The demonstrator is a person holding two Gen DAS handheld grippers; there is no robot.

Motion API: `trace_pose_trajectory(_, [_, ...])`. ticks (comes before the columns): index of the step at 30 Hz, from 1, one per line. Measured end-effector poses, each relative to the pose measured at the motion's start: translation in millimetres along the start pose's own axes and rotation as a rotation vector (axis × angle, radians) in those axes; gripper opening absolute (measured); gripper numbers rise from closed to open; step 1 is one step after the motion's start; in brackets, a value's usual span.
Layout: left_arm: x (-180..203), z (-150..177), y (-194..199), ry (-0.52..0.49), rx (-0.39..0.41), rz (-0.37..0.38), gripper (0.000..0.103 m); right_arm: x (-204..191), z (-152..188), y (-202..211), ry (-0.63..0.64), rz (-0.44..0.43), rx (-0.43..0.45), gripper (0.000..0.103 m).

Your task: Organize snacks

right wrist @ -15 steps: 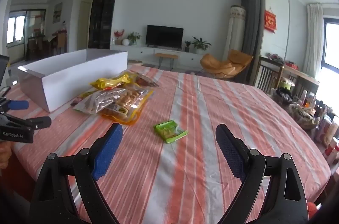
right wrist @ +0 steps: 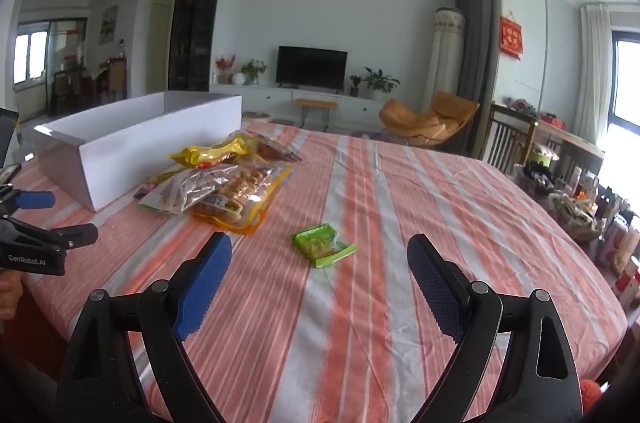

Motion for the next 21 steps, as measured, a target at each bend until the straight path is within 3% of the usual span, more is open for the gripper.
trace_pose_trajectory(21, [-2,10,-19,-0.022,-0.070,-0.034,0.103,-4,7,-7,0.003,-0.034,-0.041,0.092])
Point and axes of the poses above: each gripper's, at about its wrist camera, not at the fingertips, and y roughly against the way its jaws point, x to its right, z to its underside, the point moved 3 cm from there along -y, roughly the way its jaws point, and after that the axes turned 11 degrees about y, right-handed, at the moved point
